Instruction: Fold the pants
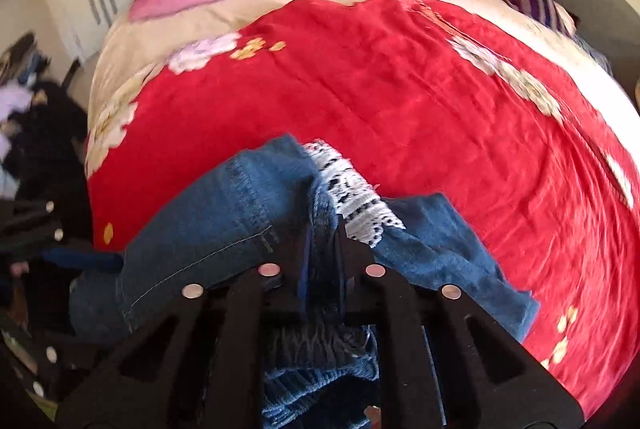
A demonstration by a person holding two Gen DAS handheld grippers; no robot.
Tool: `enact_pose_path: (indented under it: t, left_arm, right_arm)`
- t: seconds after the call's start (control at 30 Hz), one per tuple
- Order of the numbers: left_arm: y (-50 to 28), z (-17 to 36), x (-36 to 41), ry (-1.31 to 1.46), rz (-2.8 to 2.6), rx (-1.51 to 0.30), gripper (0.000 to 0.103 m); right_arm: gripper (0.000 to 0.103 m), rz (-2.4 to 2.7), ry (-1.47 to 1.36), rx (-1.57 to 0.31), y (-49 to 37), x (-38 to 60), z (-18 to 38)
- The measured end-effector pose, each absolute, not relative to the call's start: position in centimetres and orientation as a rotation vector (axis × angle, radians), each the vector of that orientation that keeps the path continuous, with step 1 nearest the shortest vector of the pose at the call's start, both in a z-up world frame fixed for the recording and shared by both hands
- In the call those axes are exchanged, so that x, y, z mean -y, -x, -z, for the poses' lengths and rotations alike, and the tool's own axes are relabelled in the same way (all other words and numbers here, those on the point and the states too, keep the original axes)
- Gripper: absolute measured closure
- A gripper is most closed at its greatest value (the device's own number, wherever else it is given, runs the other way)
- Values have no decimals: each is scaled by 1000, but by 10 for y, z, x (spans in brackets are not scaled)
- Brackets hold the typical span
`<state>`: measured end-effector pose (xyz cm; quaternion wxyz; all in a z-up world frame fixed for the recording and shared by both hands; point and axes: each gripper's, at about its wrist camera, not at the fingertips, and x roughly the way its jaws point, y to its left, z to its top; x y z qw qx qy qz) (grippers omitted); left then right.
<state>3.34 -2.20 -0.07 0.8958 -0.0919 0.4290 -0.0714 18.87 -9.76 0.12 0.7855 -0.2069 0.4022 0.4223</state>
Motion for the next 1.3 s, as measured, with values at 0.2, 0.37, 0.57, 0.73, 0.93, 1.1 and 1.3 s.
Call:
enact_pose_path:
  t: [0.2,0.37,0.57,0.73,0.93,1.1,1.3]
  left_arm:
    - [-33,1,23,191,153,-895,44]
    - [-33,1,23,193,152,-895,43]
    - [-31,0,23,195,152,-894,43]
    - [-31,0,22,195,152,-894,41]
    - [-24,-8,20,206,150,-884,32]
    - [-17,-24,16,202,124,-839,17]
    - [-25,-32,5,216,88,-805,17]
  right_arm:
    - [76,-896,373,-844,-183,108,-14]
    - [56,-877,308,-798,-174,128,-32]
    - [31,-827,272,-744,-159,153,-47]
    - [21,-800,221,-713,-150,172,-58]
    - [15,-759,179,-684,-141,196,-67]
    - [14,-729,155,-682,-128,217,-67]
    - [14,-705,116,-748,-125,233,-45]
